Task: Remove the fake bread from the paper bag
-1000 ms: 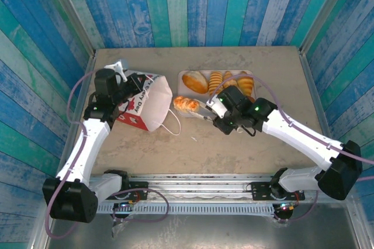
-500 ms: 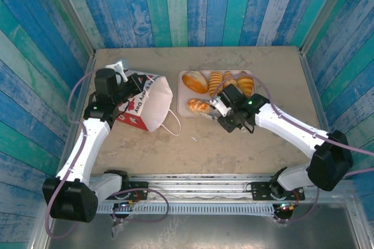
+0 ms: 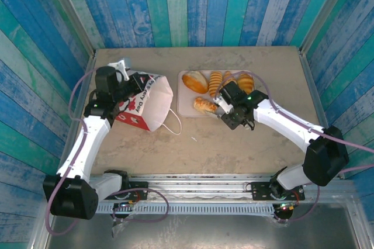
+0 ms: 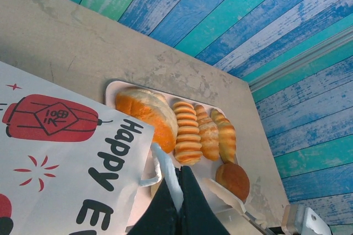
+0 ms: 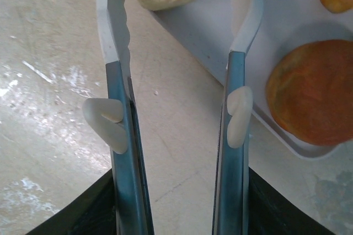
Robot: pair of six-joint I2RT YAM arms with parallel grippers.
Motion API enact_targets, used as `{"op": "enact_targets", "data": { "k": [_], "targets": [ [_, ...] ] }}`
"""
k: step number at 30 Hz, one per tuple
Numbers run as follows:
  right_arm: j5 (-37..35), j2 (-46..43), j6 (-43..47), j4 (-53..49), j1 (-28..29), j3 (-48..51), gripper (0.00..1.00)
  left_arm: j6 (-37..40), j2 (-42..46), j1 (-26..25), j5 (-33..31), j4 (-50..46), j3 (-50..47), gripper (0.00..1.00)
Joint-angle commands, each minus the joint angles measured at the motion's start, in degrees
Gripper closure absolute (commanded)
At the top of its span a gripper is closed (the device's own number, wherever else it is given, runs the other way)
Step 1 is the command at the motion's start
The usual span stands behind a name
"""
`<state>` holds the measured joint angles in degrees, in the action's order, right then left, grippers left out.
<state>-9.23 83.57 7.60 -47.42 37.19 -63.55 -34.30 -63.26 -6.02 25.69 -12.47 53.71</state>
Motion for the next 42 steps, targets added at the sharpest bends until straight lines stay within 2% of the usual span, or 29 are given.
{"op": "enact_targets", "data": {
  "k": [1,10,17,22,33,42],
  "targets": [
    [-3.5,-0.7,0.8,-2.0,-0.8,-1.0,0.47,1.0,-0.7,-0.1,1.0,-0.2,1.3,0.99],
    [-4.9,-3.0,-0.7,-4.7,-1.9,-1.3,0.50,0.8,-0.7,-0.1,1.1,0.2,1.3,1.00],
    [6.6,-5.1,0.3,-3.1,-1.9,-4.7,0.49,1.0,-0.2,-0.1,0.6,0.1,1.0,1.00],
    [11.2,0.9,1.0,-2.8,-1.4,-10.1,0.49,0.9,0.2,-0.1,0.5,-0.1,1.0,1.00],
    [8.4,12.1,1.2,-2.4,0.6,-16.1,0.47,1.8,1.4,-0.1,-0.8,-1.0,0.4,1.00],
    [6.2,14.4,-8.7,-5.3,1.3,-16.2,0.52,1.7,1.0,-0.2,-0.9,-0.7,0.2,1.00]
  ]
}}
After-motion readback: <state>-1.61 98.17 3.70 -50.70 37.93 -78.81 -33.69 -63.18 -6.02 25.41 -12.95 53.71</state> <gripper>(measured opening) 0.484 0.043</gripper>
